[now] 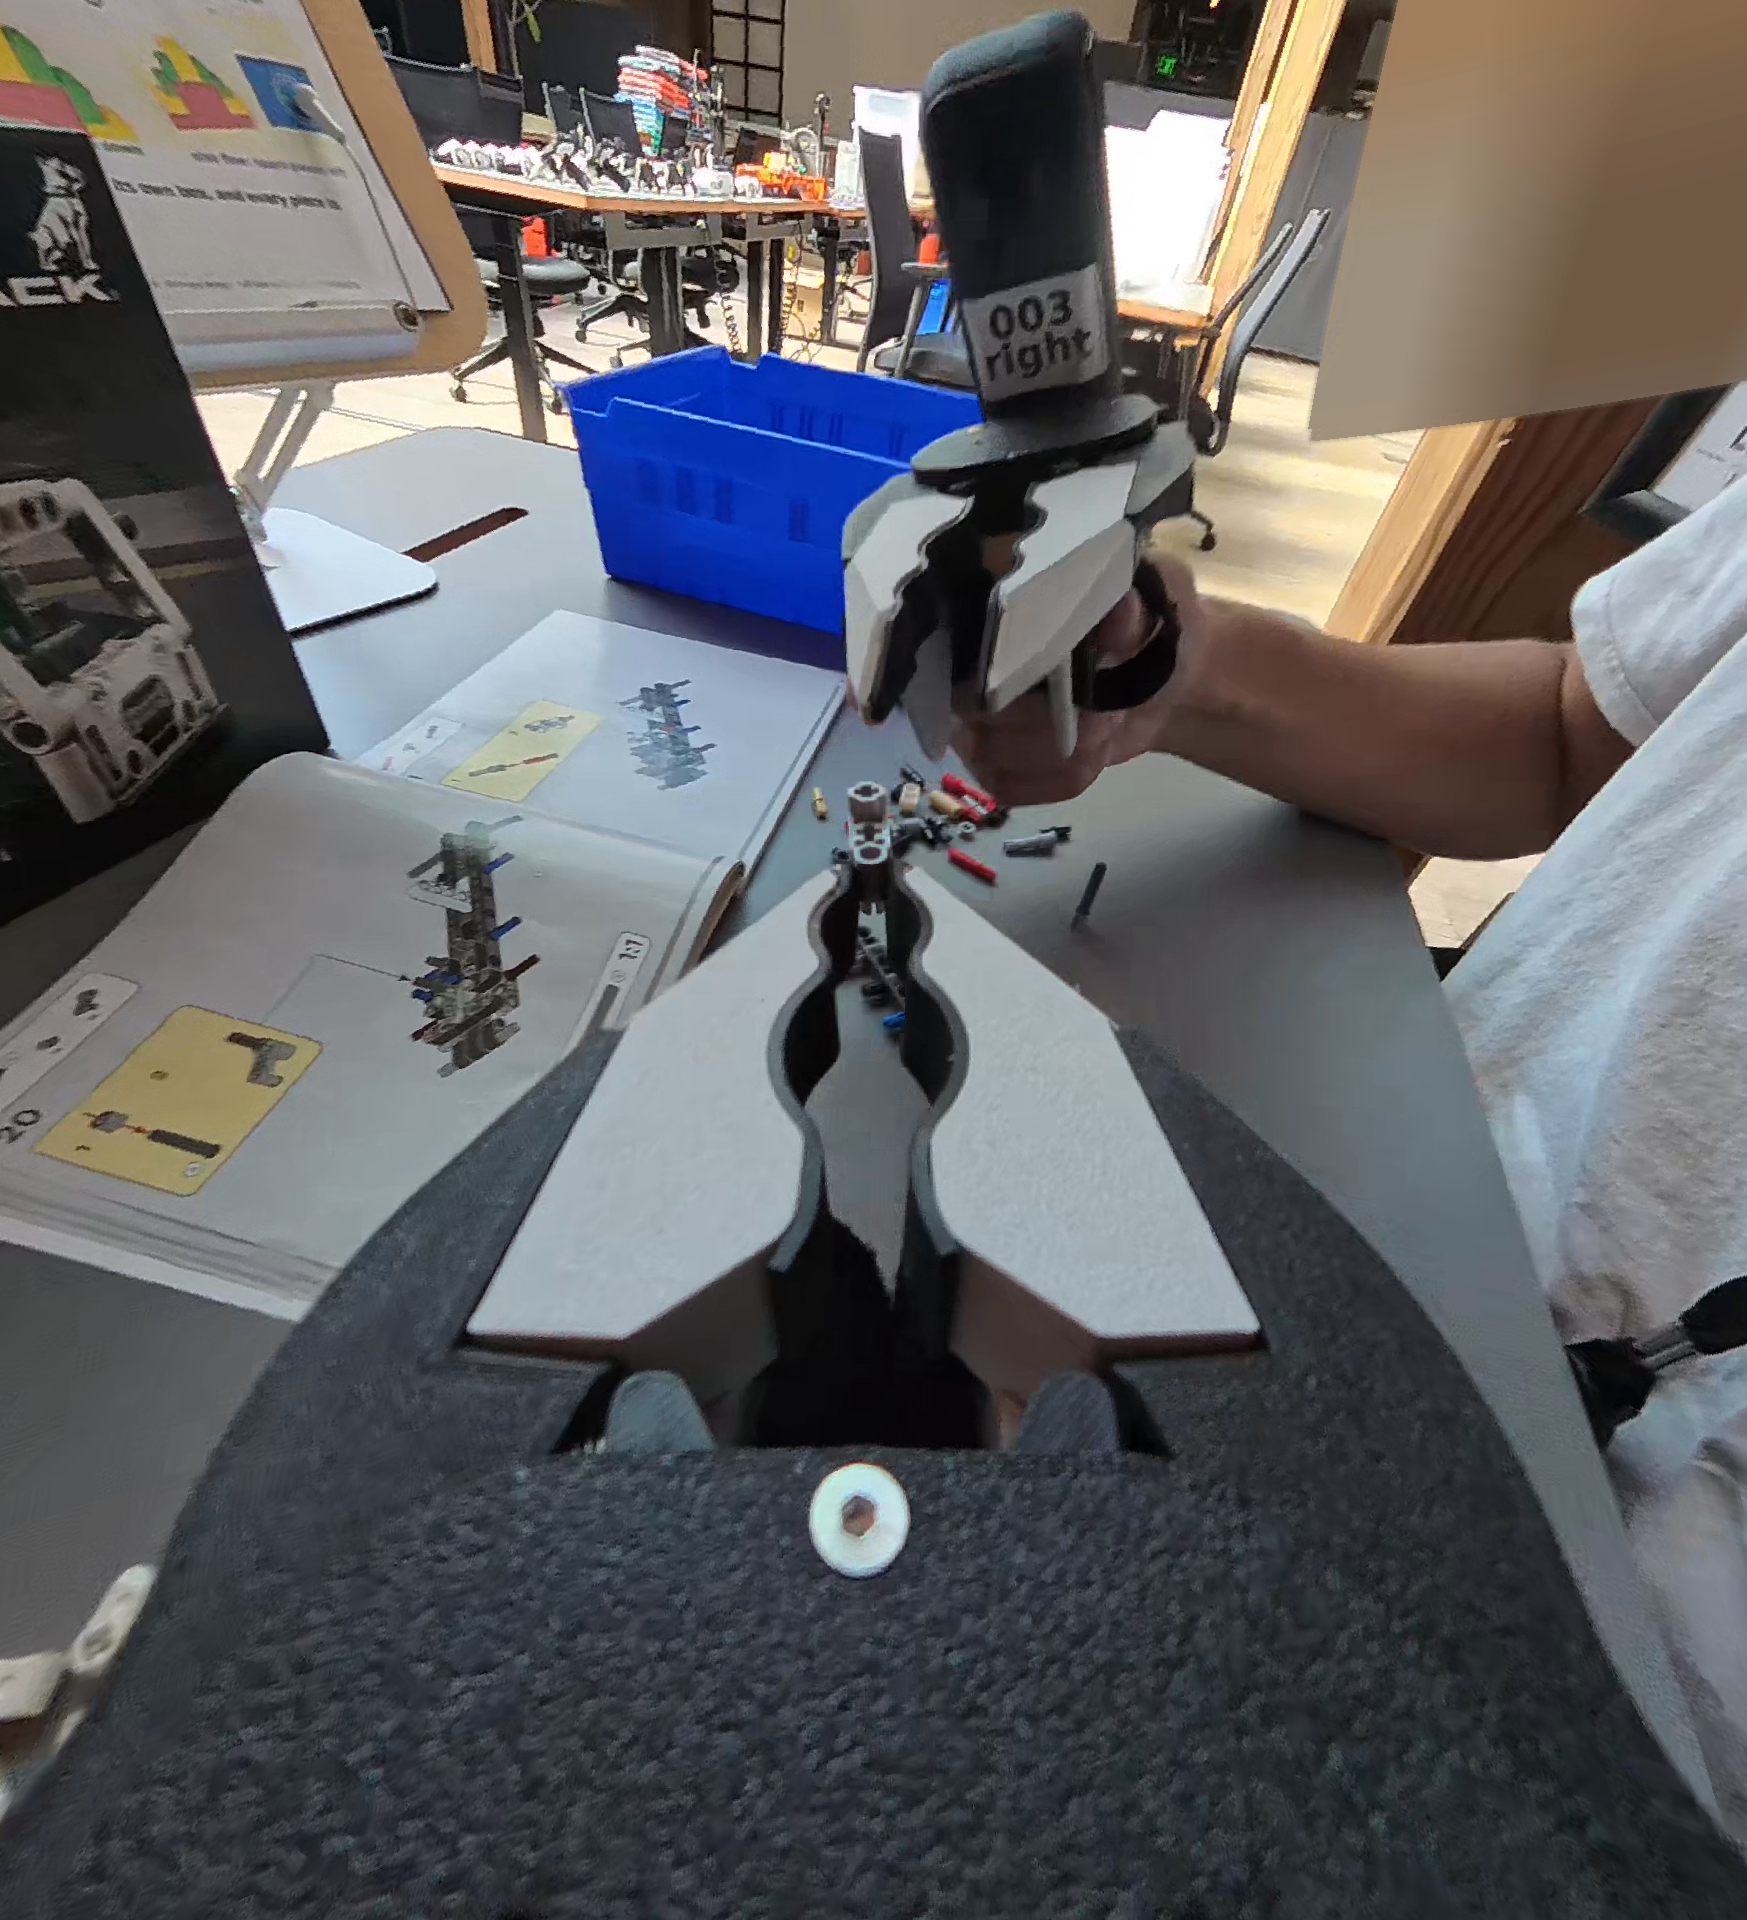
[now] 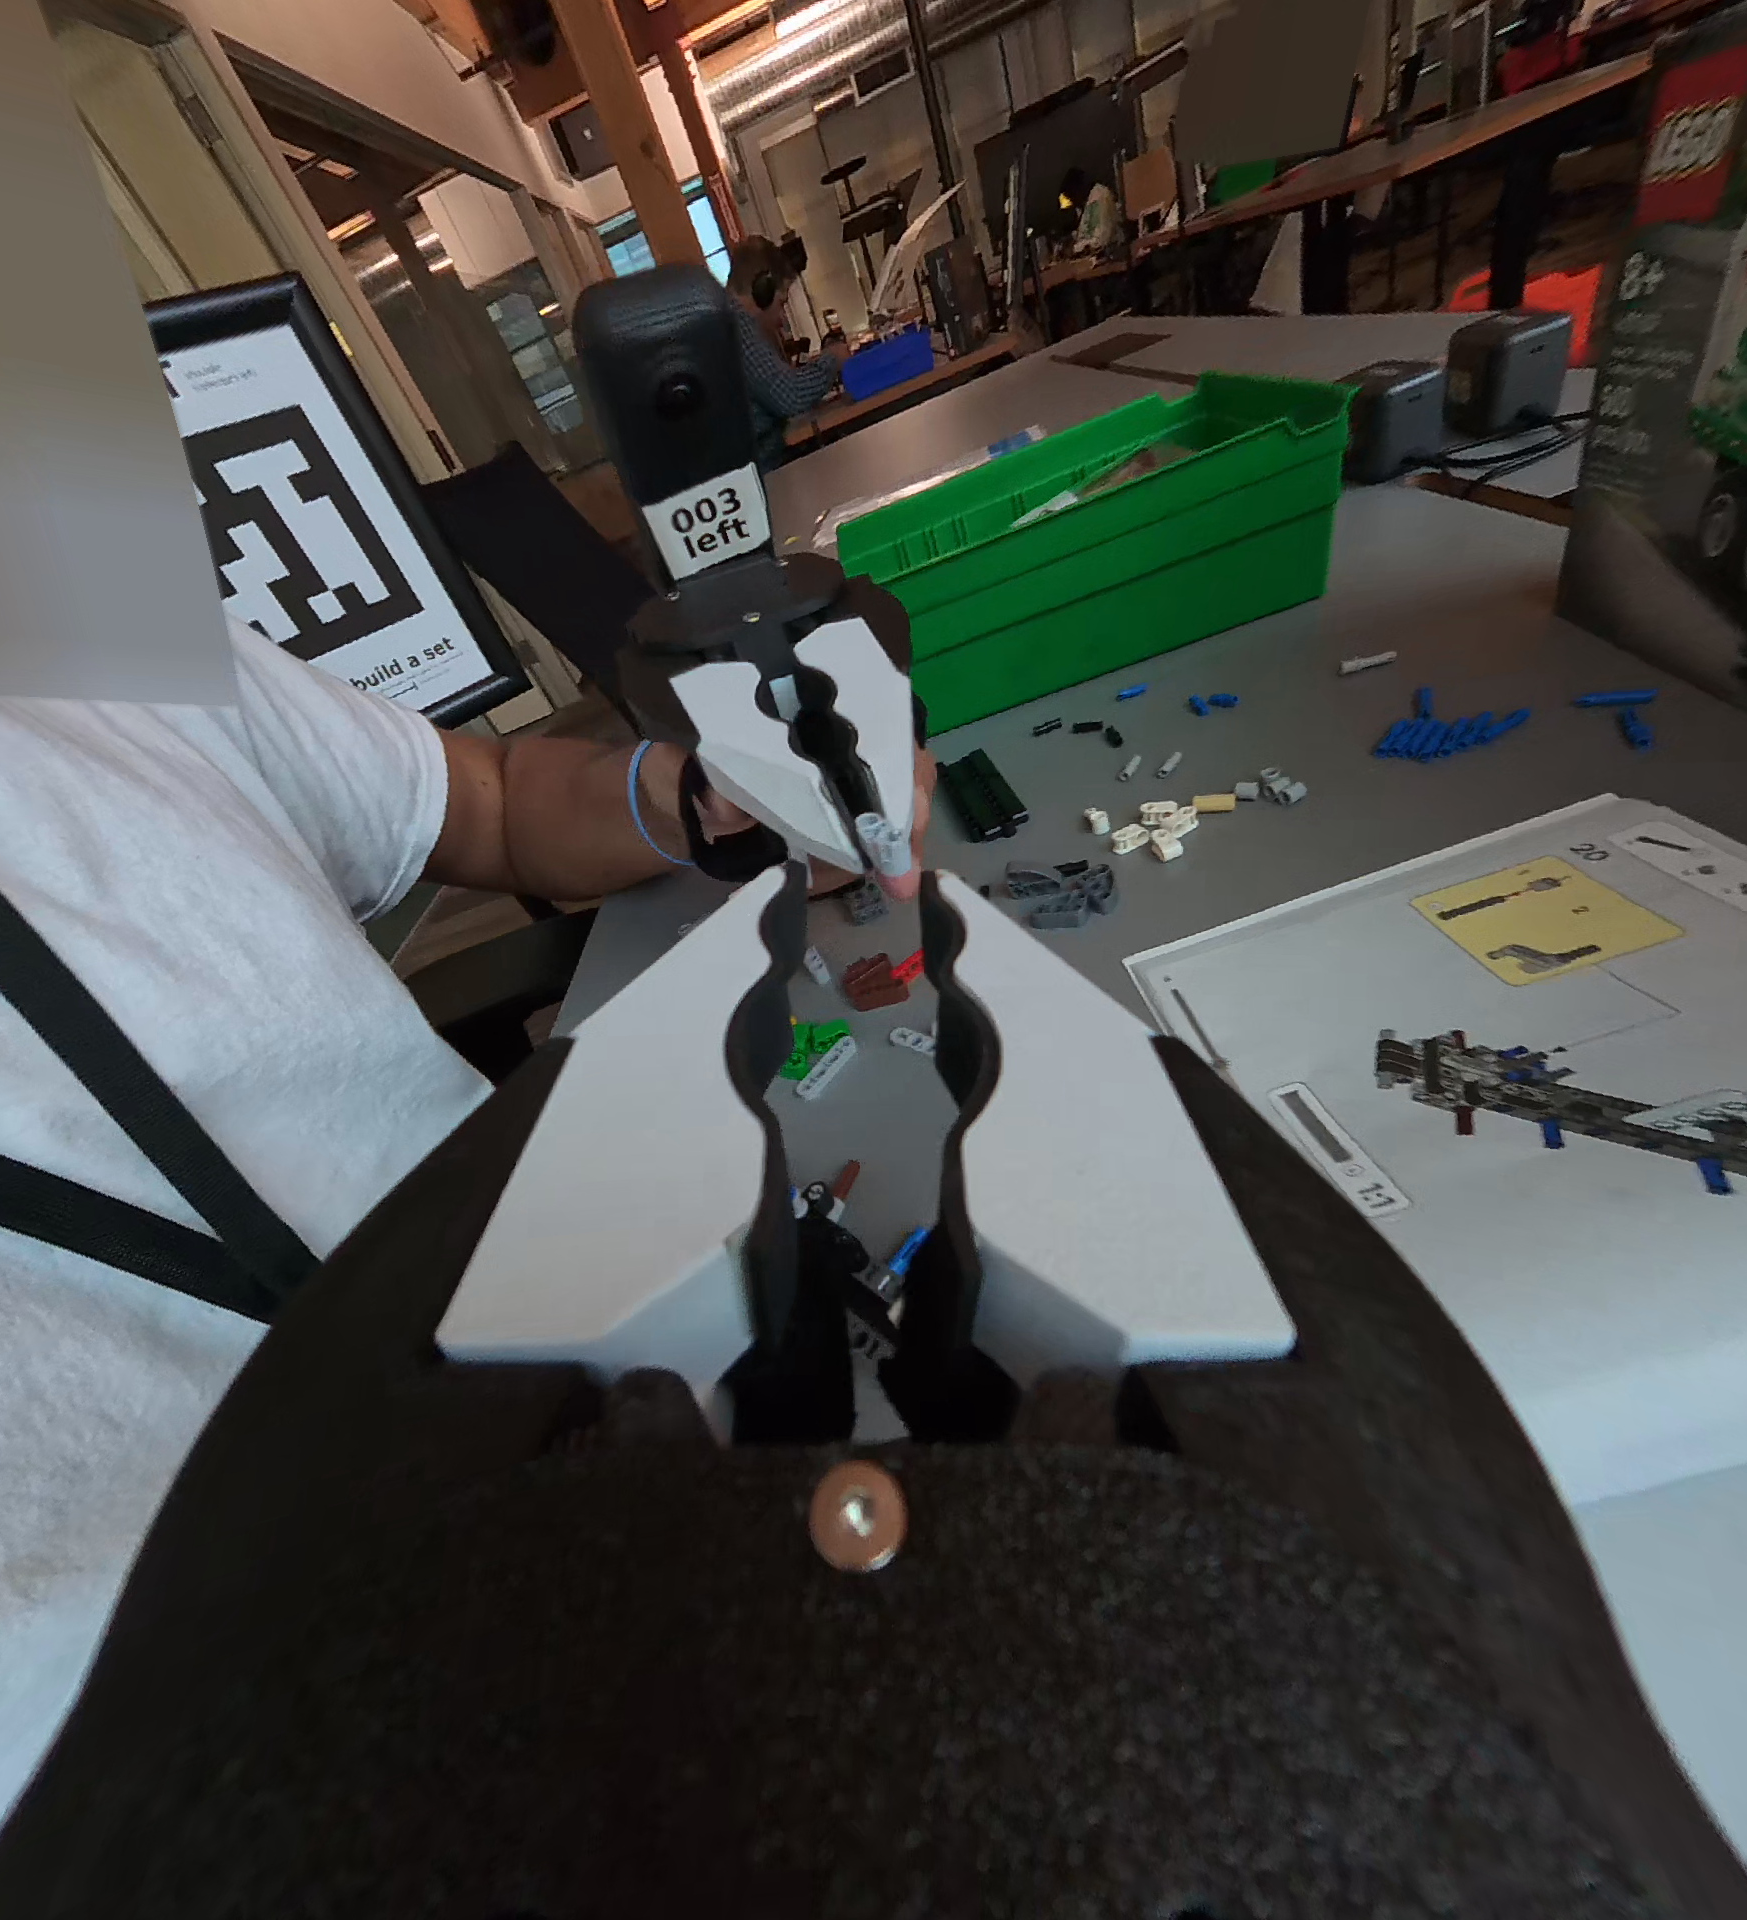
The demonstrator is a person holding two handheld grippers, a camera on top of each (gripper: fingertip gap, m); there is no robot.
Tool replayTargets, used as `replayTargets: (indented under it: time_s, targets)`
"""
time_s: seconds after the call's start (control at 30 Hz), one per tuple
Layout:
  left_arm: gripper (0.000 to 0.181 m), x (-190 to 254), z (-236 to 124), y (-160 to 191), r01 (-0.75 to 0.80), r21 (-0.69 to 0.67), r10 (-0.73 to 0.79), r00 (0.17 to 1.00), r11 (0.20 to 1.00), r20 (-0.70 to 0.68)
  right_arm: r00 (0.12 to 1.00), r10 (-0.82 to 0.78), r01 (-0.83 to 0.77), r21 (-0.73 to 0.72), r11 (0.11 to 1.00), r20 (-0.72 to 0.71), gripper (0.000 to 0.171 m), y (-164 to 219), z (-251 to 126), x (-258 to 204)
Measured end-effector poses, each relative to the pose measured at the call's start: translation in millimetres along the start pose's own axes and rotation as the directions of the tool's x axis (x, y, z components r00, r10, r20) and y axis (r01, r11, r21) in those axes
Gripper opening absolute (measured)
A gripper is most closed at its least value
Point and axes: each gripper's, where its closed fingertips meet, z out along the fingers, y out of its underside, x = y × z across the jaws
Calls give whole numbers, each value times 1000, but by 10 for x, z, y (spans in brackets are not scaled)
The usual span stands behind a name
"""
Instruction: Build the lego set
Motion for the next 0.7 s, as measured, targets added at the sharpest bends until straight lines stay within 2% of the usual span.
replayTargets:
  time_s: [0.17,0.3,0.5,0.7]
  targets:
    - [3,-198,-45,114,-85,-89,93,992,992,90,991,-35,41,50,998,-127,19,-181,-331,220]
    - [3,-144,-14,160,-106,-111,115,991,988,71,982,-55,57,7,998,-183,29,-188,-569,256]
    - [3,-25,26,185,-106,-119,110,994,987,26,930,-131,39,-264,964,-343,26,507,-933,29]
    - [3,44,12,158,-127,-101,129,992,987,12,866,-139,-48,-356,933,-480,25,1105,-1120,-125]
